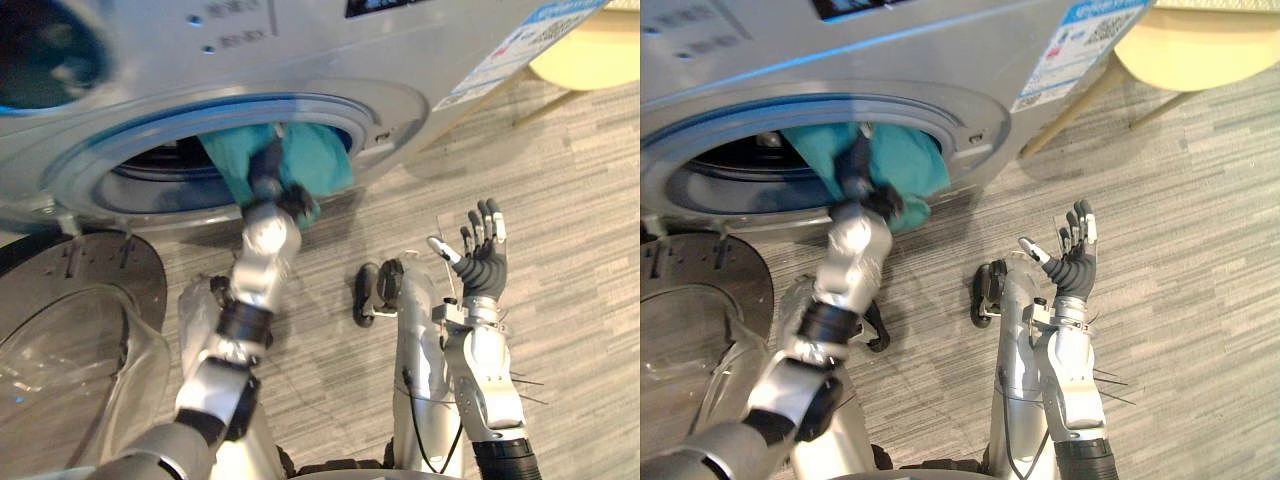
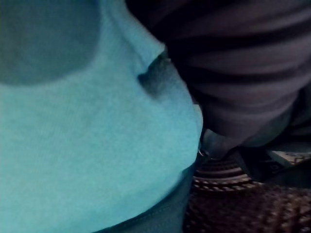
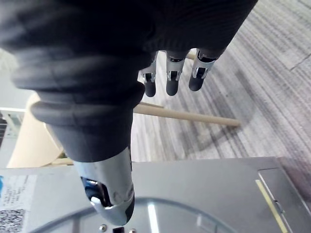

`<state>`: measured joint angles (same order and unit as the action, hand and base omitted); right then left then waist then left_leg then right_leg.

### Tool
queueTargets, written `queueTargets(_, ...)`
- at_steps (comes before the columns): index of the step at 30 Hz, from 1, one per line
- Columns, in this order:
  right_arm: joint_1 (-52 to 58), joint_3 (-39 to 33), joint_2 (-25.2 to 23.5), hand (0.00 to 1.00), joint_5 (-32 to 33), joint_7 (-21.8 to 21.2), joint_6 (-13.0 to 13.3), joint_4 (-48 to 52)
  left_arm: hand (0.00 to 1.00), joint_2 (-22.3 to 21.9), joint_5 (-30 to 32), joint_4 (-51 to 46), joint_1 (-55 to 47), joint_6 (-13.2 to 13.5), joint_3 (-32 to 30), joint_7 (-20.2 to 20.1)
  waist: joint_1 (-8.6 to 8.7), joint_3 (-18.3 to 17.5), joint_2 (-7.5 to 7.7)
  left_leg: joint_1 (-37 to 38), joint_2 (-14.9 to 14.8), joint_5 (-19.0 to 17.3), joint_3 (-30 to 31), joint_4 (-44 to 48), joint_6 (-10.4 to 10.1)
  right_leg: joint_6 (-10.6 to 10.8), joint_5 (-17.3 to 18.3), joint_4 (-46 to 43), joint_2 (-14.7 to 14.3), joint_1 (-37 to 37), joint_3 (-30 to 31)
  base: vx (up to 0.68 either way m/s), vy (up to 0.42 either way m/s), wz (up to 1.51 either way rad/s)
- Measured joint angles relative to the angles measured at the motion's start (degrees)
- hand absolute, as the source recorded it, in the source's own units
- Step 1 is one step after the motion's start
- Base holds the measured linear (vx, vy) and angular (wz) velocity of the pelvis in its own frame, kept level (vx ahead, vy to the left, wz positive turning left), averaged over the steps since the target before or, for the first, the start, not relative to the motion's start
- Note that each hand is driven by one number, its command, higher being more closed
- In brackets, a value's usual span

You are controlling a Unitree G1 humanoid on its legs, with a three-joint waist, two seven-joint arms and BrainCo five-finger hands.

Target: Pick up the laundry basket with both hands and put the clothes into the washing machine.

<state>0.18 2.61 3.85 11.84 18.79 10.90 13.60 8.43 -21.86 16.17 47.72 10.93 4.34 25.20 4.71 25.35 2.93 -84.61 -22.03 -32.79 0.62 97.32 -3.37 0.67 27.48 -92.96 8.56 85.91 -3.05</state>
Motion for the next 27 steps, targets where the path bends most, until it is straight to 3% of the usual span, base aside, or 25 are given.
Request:
queueTargets(3,0.34,0.08,-0.12,0.00,0.08,-1.12,0.17,1.41,1.00,5.28,0.01,0.35,7.30,0.11,-2.10,1.38,0.91,0.08,0.16,-1.49,-0.09,-0.13,0.69,0.84,0.08,-0.04,0.02,-0.76,-0.09,1.19,-0.31,0.04,-0.036,-0.03)
queueTargets(4,0.48,0.06,-0.21,0.00,0.06,-1.79,0.68,2.04,0.00,7.97,0.43,0.94,11.73,0.30,-2.75,1.83,0.97,0.15,0.32,-2.26,-0.20,-0.15,0.84,1.10,0.08,-0.08,0.05,-1.08,-0.31,1.97,-0.34,0.05,-0.050,-0.04)
queueTargets(9,0.42,0.22,-0.55,0.00,0.01,-4.26,1.57,3.13,0.00,13.73,7.93,6.15,19.62,-1.11,-4.14,5.31,0.90,0.51,1.02,-3.18,-0.68,-0.19,1.25,1.36,0.16,-0.34,0.22,-1.23,-0.34,2.51,-0.90,0.03,-0.033,-0.01)
queueTargets(15,2.30,-0.98,0.45,0.00,3.65,-7.93,3.73,5.97,0.00,20.18,17.86,15.11,25.45,-5.55,-3.76,4.30,0.92,0.47,1.71,-5.14,-0.75,-0.21,1.69,1.45,0.24,-0.47,0.25,-1.30,-0.26,3.99,-1.41,0.04,-0.028,-0.01)
queueTargets(18,3.17,-2.55,1.78,0.00,6.84,-10.44,3.75,5.97,0.00,22.71,25.66,21.20,27.99,-9.14,-1.61,-1.89,0.90,0.35,2.16,-5.38,-0.60,-0.20,1.73,1.42,0.24,-0.49,0.26,-1.47,-0.17,4.03,-1.67,0.06,-0.028,0.03)
queueTargets(21,3.94,-2.80,3.36,0.00,8.64,-12.93,3.61,5.97,0.00,23.53,32.67,24.74,28.78,-10.99,-0.15,-8.02,0.93,0.33,2.19,-5.38,-0.10,-0.20,1.74,1.40,0.23,-0.96,0.55,-1.79,0.49,4.03,-1.69,0.04,-0.023,0.08)
queueTargets(25,5.22,-3.54,5.27,0.00,12.24,-16.39,2.11,5.99,0.00,23.58,35.19,27.99,28.83,-13.15,0.10,-14.16,0.83,0.29,2.25,-5.48,0.00,-0.18,1.78,1.27,0.23,-1.04,0.60,-1.66,0.57,3.95,-1.77,0.02,-0.016,0.02)
queueTargets(27,6.05,-4.09,5.93,0.00,13.08,-17.28,1.87,5.99,0.00,23.67,36.21,28.23,28.83,-13.20,0.09,-15.19,0.78,0.22,2.36,-5.56,0.01,-0.17,1.89,1.12,0.23,-1.04,0.60,-1.47,0.58,3.95,-1.86,0.04,-0.019,0.00)
